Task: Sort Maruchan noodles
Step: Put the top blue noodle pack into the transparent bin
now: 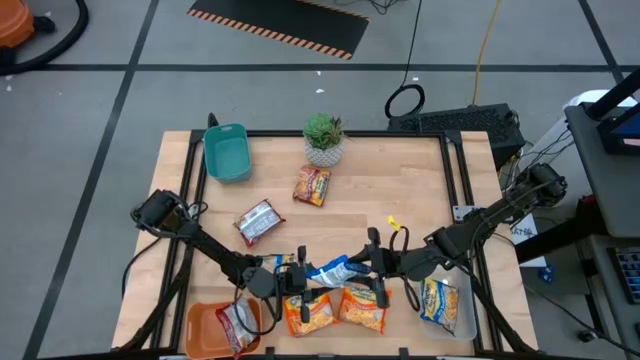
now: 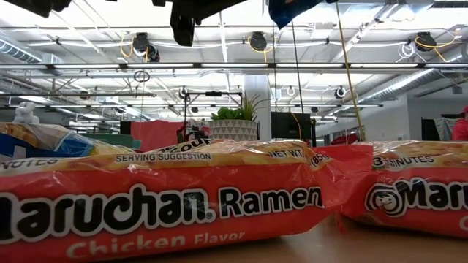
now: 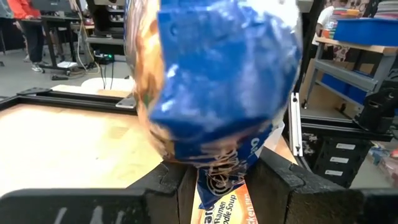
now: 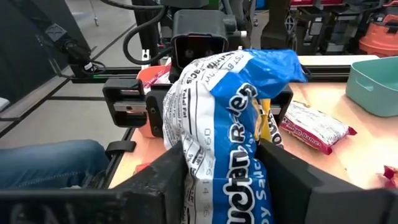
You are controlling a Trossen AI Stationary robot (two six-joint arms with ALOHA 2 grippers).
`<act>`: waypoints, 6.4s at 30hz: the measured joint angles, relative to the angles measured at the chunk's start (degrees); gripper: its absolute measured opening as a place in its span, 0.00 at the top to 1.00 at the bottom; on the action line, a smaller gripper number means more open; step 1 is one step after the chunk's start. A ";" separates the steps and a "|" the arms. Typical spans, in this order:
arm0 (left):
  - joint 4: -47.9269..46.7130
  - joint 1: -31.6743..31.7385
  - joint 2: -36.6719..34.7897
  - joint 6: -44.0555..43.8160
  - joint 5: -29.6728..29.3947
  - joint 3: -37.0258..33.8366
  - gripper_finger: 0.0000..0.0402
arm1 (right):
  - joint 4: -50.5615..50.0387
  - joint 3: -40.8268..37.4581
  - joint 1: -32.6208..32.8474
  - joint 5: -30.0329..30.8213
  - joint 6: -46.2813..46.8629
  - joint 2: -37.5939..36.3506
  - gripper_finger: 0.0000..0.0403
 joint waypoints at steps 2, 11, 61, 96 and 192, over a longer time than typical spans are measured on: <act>0.04 -0.02 0.00 -0.51 0.01 0.04 0.69 | 0.19 -0.05 0.00 -0.07 0.01 -0.28 0.61; -0.65 -0.97 -1.96 -3.48 -0.74 0.15 0.44 | 1.61 -0.09 0.07 -0.41 1.36 -1.81 0.61; -64.51 -12.18 -36.33 -22.98 -10.03 0.11 0.29 | -50.62 -0.08 21.25 -27.45 69.49 -20.01 0.64; -63.95 -12.77 -36.30 -22.57 -9.47 0.09 0.29 | -70.32 -0.08 21.27 -30.42 61.41 -16.91 0.39; -64.70 -12.70 -36.20 -20.07 -9.34 0.07 0.29 | -47.04 -8.92 24.61 -16.32 64.60 -17.53 0.96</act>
